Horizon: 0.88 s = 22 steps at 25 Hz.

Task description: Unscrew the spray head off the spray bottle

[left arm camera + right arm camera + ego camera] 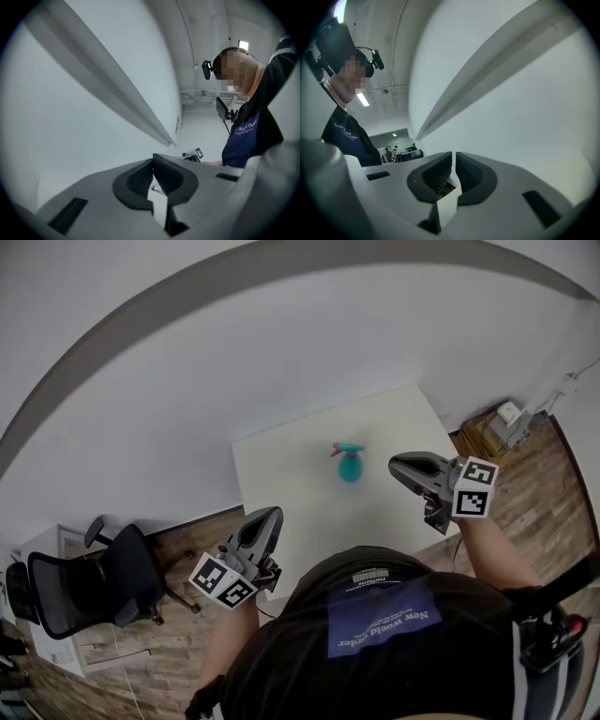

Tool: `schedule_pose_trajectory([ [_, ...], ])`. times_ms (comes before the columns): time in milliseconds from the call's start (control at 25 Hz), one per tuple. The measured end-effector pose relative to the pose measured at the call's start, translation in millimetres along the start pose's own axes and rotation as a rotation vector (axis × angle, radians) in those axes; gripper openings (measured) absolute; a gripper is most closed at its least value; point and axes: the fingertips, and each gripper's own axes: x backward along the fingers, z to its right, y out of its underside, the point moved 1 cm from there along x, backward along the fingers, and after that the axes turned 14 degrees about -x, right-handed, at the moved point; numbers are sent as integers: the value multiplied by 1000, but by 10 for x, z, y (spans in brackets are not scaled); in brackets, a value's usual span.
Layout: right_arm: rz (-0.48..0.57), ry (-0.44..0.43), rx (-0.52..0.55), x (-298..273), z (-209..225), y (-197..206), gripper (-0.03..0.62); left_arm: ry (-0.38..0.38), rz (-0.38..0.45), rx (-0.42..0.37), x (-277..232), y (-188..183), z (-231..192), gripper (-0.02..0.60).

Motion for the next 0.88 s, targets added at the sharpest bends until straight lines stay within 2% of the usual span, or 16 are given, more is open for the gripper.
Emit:
schedule_pose_trajectory([
  [200,-16,24,-1,-118,124,-129,-2,-32,8,41,2,115,-179,3],
  [280,-42,7,6,-145,226,-210,1,-59,8,40,-72,141,-201,3],
  [360,-86,-24,8,-150,381,-262,42,-98,7,32,-194,161,-194,3],
  [480,-162,-54,5,-149,667,-286,64,-163,2,42,-410,220,-172,3],
  [680,-340,-73,70,-499,1030,-116,141,-218,-24,47,-499,413,-270,3],
  [800,-490,-58,116,-692,1242,78,214,-234,-41,53,-492,493,-301,3],
  [880,-613,-33,173,-796,1333,199,230,-234,-47,49,-487,508,-316,3],
])
